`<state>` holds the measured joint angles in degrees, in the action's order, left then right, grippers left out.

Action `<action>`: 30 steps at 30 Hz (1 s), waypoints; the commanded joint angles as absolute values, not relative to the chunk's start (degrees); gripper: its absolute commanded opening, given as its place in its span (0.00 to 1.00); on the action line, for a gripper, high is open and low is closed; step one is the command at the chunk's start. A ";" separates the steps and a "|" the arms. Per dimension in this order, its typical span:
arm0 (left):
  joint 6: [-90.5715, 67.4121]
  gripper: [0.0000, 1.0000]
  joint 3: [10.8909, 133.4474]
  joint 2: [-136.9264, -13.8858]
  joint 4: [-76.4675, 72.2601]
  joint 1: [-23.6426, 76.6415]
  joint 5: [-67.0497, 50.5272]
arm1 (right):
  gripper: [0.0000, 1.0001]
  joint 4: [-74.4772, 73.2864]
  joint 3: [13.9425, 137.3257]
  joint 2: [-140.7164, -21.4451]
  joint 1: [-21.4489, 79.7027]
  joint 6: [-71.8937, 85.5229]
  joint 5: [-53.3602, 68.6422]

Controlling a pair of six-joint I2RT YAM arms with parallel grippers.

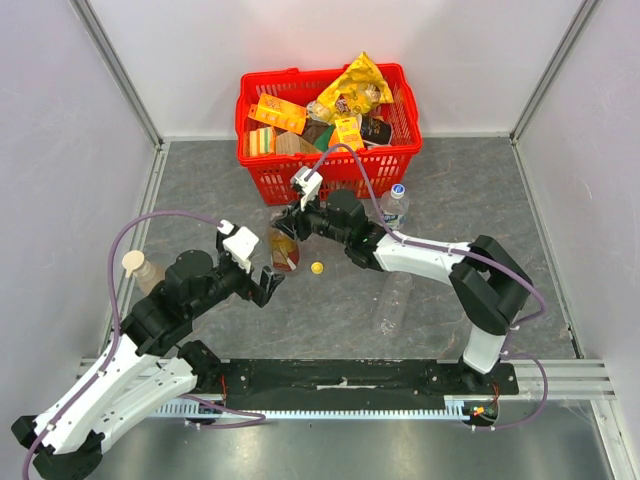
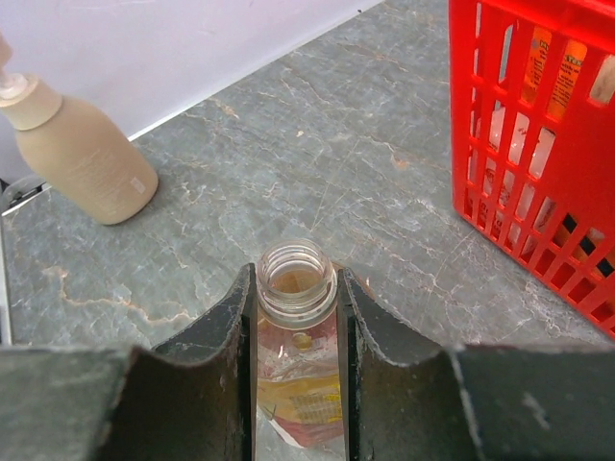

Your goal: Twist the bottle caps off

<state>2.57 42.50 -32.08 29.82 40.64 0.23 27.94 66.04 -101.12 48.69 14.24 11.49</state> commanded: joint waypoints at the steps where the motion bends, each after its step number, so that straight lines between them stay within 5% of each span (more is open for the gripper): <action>1: 2.64 0.96 42.10 -31.38 27.16 40.69 1.23 | 0.00 37.08 67.15 -103.53 48.78 15.99 8.80; 13: 3.34 0.96 41.66 -30.23 26.37 40.61 0.26 | 0.00 39.90 63.11 -104.85 48.69 13.98 10.28; 18: 3.43 0.96 41.48 -30.06 26.19 40.78 -1.49 | 0.11 41.13 59.69 -103.89 49.30 13.18 9.93; 24: 3.25 0.96 41.40 -30.06 26.19 40.69 -1.58 | 0.33 42.28 56.96 -101.69 49.31 13.27 10.02; 28: 3.34 0.96 41.48 -30.23 26.10 40.78 -1.76 | 0.71 43.77 55.20 -99.67 49.39 15.20 9.93; 30: 3.25 0.96 41.40 -30.15 26.19 40.69 -1.67 | 0.82 43.59 55.02 -98.62 49.31 16.08 10.28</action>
<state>2.59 41.78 -30.59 28.58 40.64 -0.58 42.11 56.18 -102.06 49.01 14.74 10.37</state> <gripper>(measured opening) 0.960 0.719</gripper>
